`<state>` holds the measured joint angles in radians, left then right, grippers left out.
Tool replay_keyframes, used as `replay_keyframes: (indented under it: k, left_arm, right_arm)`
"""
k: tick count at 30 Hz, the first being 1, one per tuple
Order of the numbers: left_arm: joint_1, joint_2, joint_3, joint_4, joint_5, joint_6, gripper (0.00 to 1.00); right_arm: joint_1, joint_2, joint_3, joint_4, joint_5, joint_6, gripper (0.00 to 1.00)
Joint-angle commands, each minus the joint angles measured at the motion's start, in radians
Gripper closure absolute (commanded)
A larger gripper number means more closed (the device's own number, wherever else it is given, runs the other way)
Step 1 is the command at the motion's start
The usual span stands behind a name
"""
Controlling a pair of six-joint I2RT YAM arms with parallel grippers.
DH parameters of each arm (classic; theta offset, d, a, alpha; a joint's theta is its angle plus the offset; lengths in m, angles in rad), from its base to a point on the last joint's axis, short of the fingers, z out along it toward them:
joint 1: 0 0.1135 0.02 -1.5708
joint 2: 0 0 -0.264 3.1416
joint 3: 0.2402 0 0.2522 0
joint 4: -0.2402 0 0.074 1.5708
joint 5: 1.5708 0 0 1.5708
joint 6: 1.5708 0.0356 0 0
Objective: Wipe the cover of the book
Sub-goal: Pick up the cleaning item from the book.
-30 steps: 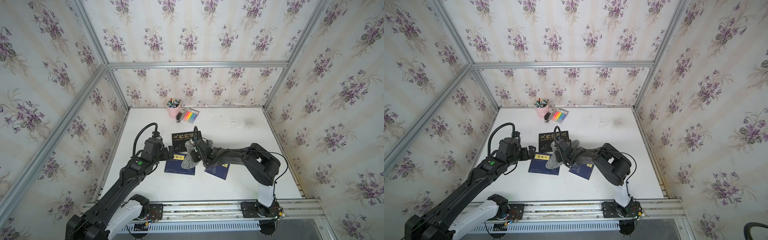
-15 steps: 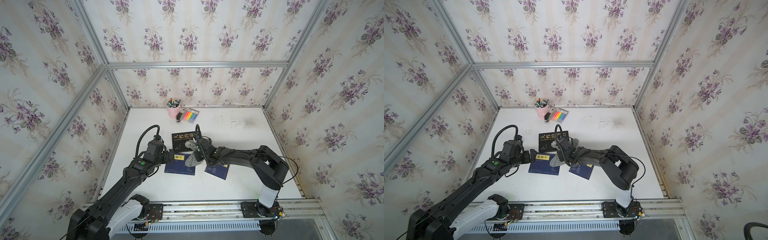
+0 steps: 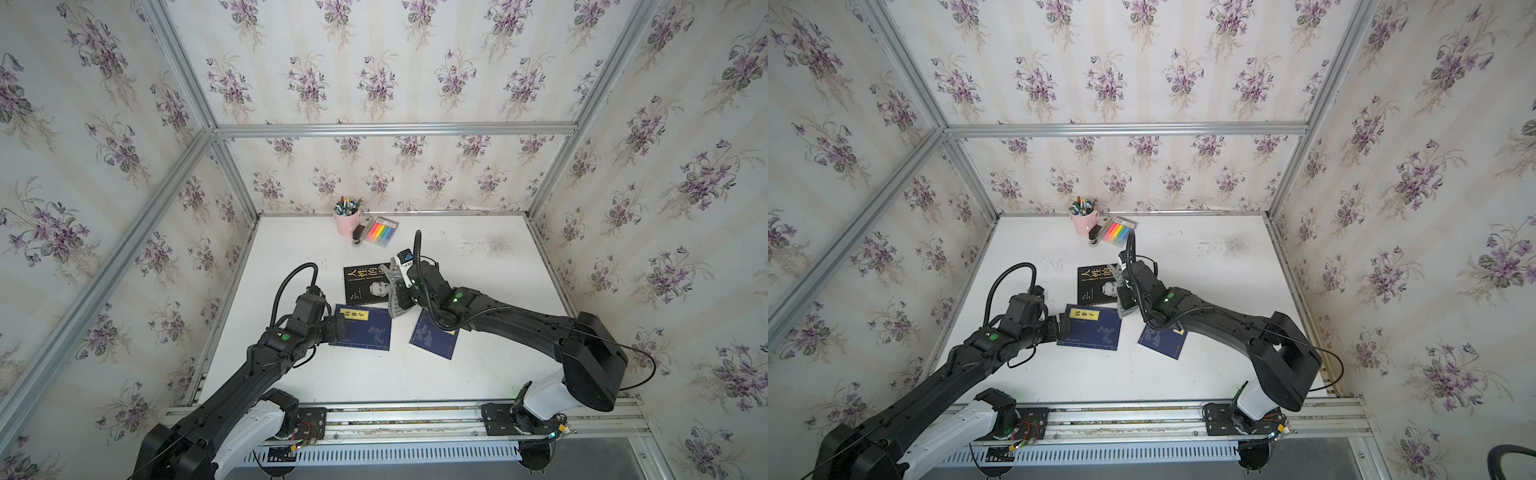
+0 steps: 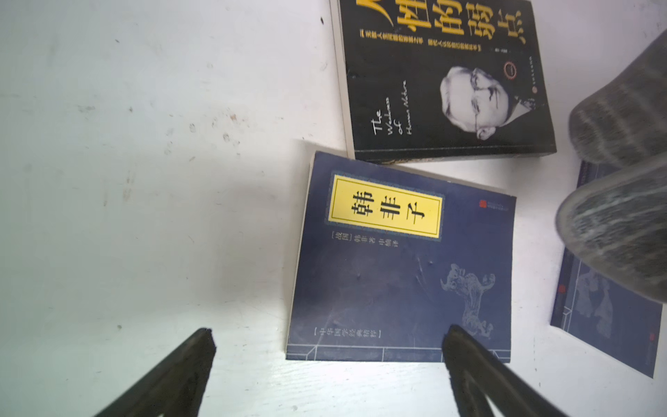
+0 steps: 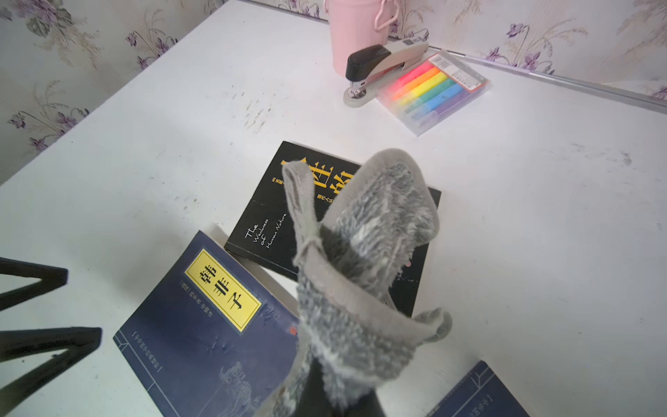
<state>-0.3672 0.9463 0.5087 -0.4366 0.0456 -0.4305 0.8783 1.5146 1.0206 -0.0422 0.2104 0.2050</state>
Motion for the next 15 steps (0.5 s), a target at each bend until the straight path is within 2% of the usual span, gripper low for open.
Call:
replay_keyframes:
  k: [1, 7, 15]
  left_arm:
    - [0.000, 0.027, -0.008, 0.051, 0.067, -0.004, 0.00]
    - [0.000, 0.102, -0.013, 0.078, 0.101, -0.004, 0.00]
    - [-0.001, 0.188, -0.002, 0.100, 0.115, -0.052, 0.00]
  right_arm:
    - [-0.003, -0.059, -0.006, -0.028, 0.049, -0.018, 1.00]
    - [-0.026, -0.170, -0.021, -0.068, 0.048, -0.033, 1.00]
    - [-0.047, -0.239, -0.053, -0.089, 0.050, -0.042, 1.00]
